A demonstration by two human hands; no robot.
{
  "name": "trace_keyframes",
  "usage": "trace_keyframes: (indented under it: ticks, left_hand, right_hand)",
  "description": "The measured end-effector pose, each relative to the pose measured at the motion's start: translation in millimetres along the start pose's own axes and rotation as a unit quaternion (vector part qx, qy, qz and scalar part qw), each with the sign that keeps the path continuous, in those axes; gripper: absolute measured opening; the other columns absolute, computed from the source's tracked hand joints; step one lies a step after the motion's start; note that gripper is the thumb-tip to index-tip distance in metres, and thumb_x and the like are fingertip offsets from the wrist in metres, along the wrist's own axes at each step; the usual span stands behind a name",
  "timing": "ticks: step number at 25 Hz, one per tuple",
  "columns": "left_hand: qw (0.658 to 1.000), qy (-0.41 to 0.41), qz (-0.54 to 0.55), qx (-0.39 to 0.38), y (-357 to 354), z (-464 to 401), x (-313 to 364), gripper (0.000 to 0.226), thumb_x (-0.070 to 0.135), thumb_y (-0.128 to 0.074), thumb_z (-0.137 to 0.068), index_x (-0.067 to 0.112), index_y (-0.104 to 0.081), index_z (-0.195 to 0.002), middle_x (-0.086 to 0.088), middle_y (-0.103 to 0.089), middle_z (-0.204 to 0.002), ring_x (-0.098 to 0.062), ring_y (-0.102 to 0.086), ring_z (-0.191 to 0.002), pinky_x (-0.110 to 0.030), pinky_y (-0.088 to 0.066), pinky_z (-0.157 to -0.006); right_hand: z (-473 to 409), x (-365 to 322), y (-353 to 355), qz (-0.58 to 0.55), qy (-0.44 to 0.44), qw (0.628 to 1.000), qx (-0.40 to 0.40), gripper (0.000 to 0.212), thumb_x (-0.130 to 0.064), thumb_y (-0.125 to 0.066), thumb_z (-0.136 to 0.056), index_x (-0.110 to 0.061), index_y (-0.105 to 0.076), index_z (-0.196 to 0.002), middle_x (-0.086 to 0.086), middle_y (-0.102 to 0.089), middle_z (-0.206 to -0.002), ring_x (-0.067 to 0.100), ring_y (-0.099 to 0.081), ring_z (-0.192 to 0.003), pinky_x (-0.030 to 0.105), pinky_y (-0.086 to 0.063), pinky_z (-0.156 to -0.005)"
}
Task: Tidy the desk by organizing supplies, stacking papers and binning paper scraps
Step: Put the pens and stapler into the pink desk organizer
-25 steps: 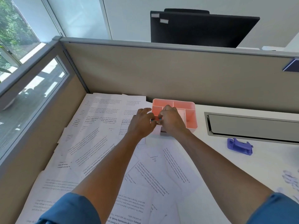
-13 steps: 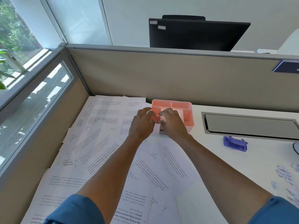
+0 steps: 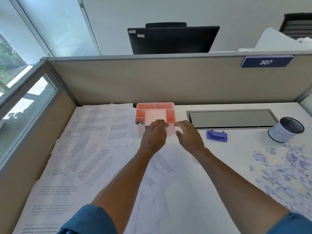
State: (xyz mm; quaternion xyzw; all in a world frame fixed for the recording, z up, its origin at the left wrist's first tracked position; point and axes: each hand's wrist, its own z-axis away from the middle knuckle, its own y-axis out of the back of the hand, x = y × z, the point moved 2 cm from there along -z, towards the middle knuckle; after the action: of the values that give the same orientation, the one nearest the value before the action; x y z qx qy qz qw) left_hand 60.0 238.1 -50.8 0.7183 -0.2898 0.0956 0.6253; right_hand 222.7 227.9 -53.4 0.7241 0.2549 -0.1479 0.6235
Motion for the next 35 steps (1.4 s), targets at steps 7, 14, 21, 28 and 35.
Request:
trace_keyframes:
  ticks: [7, 14, 21, 28, 35]
  left_hand:
    - [0.996, -0.027, -0.017, -0.082, -66, -9, 65, 0.036, 0.021, -0.06, -0.097, 0.022, -0.057, -0.133, 0.003, -0.047, -0.151, -0.02, -0.043, -0.137, -0.038, -0.044, -0.107]
    - [0.987, -0.008, 0.01, -0.157, -127, -32, 111, 0.045, 0.022, -0.059, -0.097, 0.022, -0.049, -0.142, 0.004, -0.045, -0.151, -0.019, -0.046, -0.134, -0.036, -0.044, -0.106]
    - [0.974, 0.007, 0.033, -0.223, -173, -50, 122, 0.055, 0.021, -0.057, -0.098, 0.021, -0.041, -0.15, 0.001, -0.041, -0.155, -0.021, -0.044, -0.137, -0.036, -0.041, -0.111]
    - [0.976, -0.005, 0.049, -0.212, -199, -71, 136, 0.051, 0.01, -0.057, -0.092, 0.02, -0.052, -0.142, -0.002, -0.049, -0.145, -0.025, -0.048, -0.128, -0.042, -0.046, -0.104]
    - [0.978, 0.038, 0.079, -0.187, -202, -78, 141, 0.033, 0.005, -0.052, -0.088, 0.019, -0.067, -0.114, -0.002, -0.062, -0.118, -0.023, -0.057, -0.102, -0.039, -0.052, -0.086]
  right_hand:
    - [48, 94, 35, -0.002, -0.112, 0.994, 0.018, 0.037, -0.017, -0.057, -0.095, -0.019, -0.055, -0.132, 0.0, -0.058, -0.13, 0.021, -0.051, -0.121, 0.035, -0.046, -0.091]
    - [73, 176, 47, -0.057, -0.218, 0.97, 0.089, 0.048, -0.007, -0.064, -0.089, -0.012, -0.05, -0.135, 0.008, -0.057, -0.128, 0.025, -0.057, -0.11, 0.037, -0.051, -0.092]
    - [61, 221, 36, -0.138, -0.332, 0.927, 0.106, 0.045, -0.01, -0.066, -0.09, -0.009, -0.052, -0.133, 0.009, -0.062, -0.124, 0.025, -0.062, -0.105, 0.023, -0.041, -0.087]
    - [51, 235, 34, -0.128, -0.333, 0.93, 0.086, 0.033, -0.01, -0.067, -0.089, -0.009, -0.06, -0.121, 0.008, -0.063, -0.114, 0.022, -0.06, -0.103, 0.023, -0.041, -0.085]
    - [49, 241, 35, -0.134, -0.352, 0.923, 0.08, 0.022, -0.01, -0.063, -0.09, -0.009, -0.065, -0.112, 0.006, -0.068, -0.109, 0.02, -0.061, -0.095, 0.024, -0.042, -0.081]
